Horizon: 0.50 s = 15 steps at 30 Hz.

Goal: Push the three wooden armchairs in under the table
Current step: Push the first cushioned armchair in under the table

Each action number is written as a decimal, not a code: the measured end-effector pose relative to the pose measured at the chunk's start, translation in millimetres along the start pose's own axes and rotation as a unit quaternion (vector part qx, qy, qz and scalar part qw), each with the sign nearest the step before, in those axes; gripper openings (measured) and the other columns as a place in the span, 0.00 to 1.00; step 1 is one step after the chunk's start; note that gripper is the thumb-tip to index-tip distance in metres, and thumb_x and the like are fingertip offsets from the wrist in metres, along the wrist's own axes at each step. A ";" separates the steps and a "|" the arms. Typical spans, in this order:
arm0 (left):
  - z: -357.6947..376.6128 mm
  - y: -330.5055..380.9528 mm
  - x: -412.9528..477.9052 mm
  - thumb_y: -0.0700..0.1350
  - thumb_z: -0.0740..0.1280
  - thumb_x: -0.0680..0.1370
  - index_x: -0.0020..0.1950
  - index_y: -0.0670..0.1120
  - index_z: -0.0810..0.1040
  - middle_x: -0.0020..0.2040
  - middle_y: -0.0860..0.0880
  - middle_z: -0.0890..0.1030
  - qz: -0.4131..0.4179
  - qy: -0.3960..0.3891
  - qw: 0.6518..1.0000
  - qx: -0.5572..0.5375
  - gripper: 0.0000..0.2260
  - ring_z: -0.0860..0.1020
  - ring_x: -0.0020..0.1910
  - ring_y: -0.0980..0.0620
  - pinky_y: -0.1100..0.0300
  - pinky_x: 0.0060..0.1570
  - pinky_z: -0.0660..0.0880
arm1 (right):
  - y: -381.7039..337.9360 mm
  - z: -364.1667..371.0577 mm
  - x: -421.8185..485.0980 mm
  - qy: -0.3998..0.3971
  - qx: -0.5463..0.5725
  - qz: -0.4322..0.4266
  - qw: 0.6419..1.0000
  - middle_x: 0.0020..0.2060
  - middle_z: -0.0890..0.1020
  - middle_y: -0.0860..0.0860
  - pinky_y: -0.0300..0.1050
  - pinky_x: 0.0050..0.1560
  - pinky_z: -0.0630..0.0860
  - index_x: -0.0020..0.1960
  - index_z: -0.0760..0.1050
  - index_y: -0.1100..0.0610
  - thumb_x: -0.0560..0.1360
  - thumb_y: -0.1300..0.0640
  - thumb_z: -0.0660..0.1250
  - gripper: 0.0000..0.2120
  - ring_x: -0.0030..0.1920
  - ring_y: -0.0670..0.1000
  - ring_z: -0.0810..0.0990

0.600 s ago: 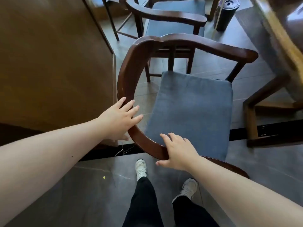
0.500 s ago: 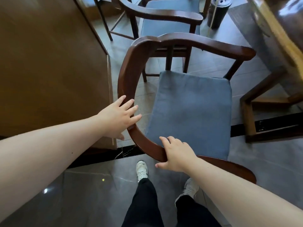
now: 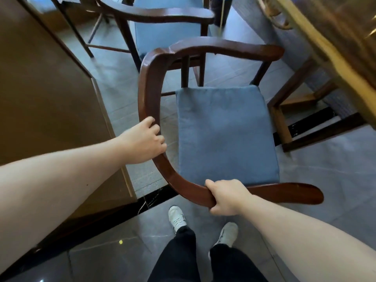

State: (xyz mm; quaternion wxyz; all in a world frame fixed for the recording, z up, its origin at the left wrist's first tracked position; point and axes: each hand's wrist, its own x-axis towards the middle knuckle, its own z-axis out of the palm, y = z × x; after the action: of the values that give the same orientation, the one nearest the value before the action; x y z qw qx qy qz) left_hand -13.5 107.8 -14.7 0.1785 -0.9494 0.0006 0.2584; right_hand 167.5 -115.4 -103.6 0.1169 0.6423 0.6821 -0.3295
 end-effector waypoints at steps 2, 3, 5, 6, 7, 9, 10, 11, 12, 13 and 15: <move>-8.0 11.6 3.7 0.46 0.59 0.78 0.55 0.48 0.76 0.49 0.49 0.81 -0.006 -0.003 1.000 -0.008 0.09 0.76 0.53 0.42 0.42 0.60 0.66 | 10.0 4.7 -10.6 -0.002 -0.009 -0.008 1.000 0.42 0.81 0.52 0.49 0.35 0.66 0.46 0.59 0.50 0.64 0.45 0.67 0.20 0.45 0.60 0.80; -15.3 20.5 6.0 0.46 0.60 0.78 0.55 0.47 0.76 0.49 0.48 0.81 -0.009 -0.010 1.000 -0.019 0.09 0.76 0.52 0.42 0.43 0.59 0.67 | 17.7 5.1 -19.5 -0.008 -0.016 -0.009 1.000 0.42 0.81 0.52 0.49 0.35 0.66 0.46 0.59 0.50 0.64 0.46 0.67 0.20 0.45 0.60 0.80; -26.9 39.2 9.5 0.45 0.59 0.78 0.54 0.47 0.76 0.48 0.48 0.81 -0.004 -0.009 0.999 -0.048 0.09 0.76 0.50 0.43 0.45 0.57 0.68 | 33.3 6.7 -34.9 -0.029 -0.030 -0.007 0.999 0.42 0.81 0.51 0.49 0.35 0.68 0.46 0.60 0.50 0.63 0.46 0.67 0.20 0.44 0.59 0.80; -33.8 50.9 13.1 0.44 0.59 0.78 0.53 0.47 0.76 0.46 0.49 0.81 0.001 0.005 0.998 -0.057 0.08 0.75 0.48 0.43 0.46 0.55 0.68 | 42.2 8.7 -46.9 -0.040 -0.033 -0.005 0.999 0.42 0.80 0.50 0.48 0.35 0.69 0.47 0.61 0.50 0.63 0.46 0.67 0.20 0.44 0.59 0.80; -39.8 61.2 16.2 0.43 0.59 0.77 0.51 0.47 0.76 0.44 0.49 0.81 0.004 0.026 0.998 -0.063 0.08 0.75 0.45 0.44 0.48 0.51 0.69 | 51.4 11.7 -56.9 -0.047 -0.039 -0.005 0.998 0.42 0.80 0.50 0.48 0.35 0.72 0.47 0.61 0.50 0.63 0.45 0.67 0.20 0.43 0.58 0.80; -52.2 80.4 22.6 0.42 0.62 0.74 0.45 0.48 0.77 0.38 0.51 0.80 0.012 0.054 0.997 -0.061 0.05 0.74 0.39 0.45 0.52 0.43 0.67 | 70.7 16.4 -75.5 -0.058 -0.055 -0.007 0.997 0.42 0.81 0.50 0.49 0.36 0.74 0.49 0.63 0.50 0.62 0.45 0.67 0.20 0.44 0.58 0.81; -58.9 91.5 27.4 0.42 0.64 0.72 0.42 0.48 0.77 0.35 0.51 0.79 0.016 0.060 0.996 -0.062 0.03 0.73 0.37 0.45 0.52 0.40 0.65 | 81.2 18.5 -85.9 -0.064 -0.065 -0.007 0.996 0.43 0.81 0.50 0.49 0.37 0.74 0.50 0.64 0.50 0.62 0.45 0.67 0.20 0.44 0.58 0.81; -63.9 101.9 32.3 0.42 0.65 0.71 0.40 0.48 0.77 0.33 0.51 0.79 0.019 0.065 0.996 -0.066 0.02 0.73 0.35 0.45 0.52 0.39 0.64 | 90.8 20.7 -94.4 -0.070 -0.071 -0.006 0.995 0.44 0.81 0.50 0.49 0.38 0.75 0.50 0.65 0.50 0.62 0.45 0.66 0.20 0.44 0.57 0.81; -68.9 112.2 37.8 0.42 0.66 0.70 0.39 0.48 0.76 0.32 0.51 0.78 0.019 0.068 0.995 -0.068 0.02 0.72 0.34 0.45 0.53 0.38 0.63 | 100.0 23.0 -103.0 -0.074 -0.073 -0.004 0.995 0.44 0.81 0.49 0.49 0.38 0.75 0.50 0.65 0.50 0.62 0.45 0.66 0.20 0.45 0.57 0.81; -74.0 121.9 44.1 0.42 0.67 0.70 0.37 0.49 0.76 0.31 0.52 0.78 0.017 0.071 0.995 -0.068 0.02 0.72 0.33 0.45 0.53 0.38 0.63 | 109.3 25.9 -111.2 -0.079 -0.077 0.000 0.994 0.44 0.81 0.49 0.49 0.39 0.77 0.50 0.65 0.49 0.62 0.45 0.66 0.20 0.45 0.56 0.81; -85.4 138.5 54.0 0.44 0.68 0.69 0.36 0.49 0.75 0.31 0.52 0.78 0.013 0.070 0.994 -0.077 0.03 0.72 0.33 0.46 0.53 0.38 0.64 | 125.0 29.5 -125.0 -0.090 -0.080 0.012 0.993 0.44 0.81 0.48 0.49 0.41 0.77 0.50 0.66 0.48 0.61 0.46 0.67 0.19 0.45 0.56 0.81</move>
State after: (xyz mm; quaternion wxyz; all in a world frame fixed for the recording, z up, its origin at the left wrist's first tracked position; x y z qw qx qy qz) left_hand 62.1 -45.9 -19.6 0.1005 -0.9761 0.0059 0.1927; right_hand 297.3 -238.2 -90.4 0.2327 0.6064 0.6855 -0.3290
